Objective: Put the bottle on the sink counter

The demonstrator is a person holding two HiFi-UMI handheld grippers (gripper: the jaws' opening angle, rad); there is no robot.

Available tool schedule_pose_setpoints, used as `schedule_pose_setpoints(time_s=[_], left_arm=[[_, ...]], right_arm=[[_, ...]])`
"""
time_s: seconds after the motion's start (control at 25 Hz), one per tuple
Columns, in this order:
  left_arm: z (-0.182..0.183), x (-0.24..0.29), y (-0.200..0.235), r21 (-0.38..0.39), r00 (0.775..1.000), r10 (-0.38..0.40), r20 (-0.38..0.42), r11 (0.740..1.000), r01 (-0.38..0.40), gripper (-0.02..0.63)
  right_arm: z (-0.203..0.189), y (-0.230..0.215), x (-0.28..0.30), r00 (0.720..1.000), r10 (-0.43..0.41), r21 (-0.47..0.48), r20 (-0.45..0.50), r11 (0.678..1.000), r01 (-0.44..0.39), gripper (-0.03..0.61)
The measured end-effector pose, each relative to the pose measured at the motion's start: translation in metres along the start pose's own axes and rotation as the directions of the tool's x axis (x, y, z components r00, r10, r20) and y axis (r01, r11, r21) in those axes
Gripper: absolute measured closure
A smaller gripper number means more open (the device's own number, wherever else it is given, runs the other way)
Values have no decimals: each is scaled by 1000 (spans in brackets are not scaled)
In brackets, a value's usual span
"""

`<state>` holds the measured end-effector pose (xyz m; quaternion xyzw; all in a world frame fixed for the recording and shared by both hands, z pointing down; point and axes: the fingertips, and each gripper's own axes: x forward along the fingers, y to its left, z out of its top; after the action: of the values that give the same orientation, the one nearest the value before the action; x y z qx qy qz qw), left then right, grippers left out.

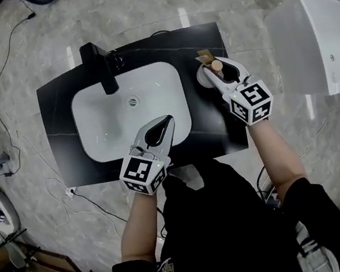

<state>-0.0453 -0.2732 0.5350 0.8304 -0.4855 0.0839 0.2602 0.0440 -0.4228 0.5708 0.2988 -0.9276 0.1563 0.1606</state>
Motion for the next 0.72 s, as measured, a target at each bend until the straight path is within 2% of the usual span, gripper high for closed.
schedule_pose_setpoints(time_s=[0.44, 0.72], left_arm=[[-15, 1, -2, -8, 999, 19, -38, 1000, -19, 614], [-19, 0, 6, -30, 999, 40, -32, 999, -41, 614]], right_arm=[[-8, -19, 33, 1000, -14, -34, -12, 999, 13, 420], [-4, -28, 51, 1000, -17, -56, -13, 998, 16, 420]])
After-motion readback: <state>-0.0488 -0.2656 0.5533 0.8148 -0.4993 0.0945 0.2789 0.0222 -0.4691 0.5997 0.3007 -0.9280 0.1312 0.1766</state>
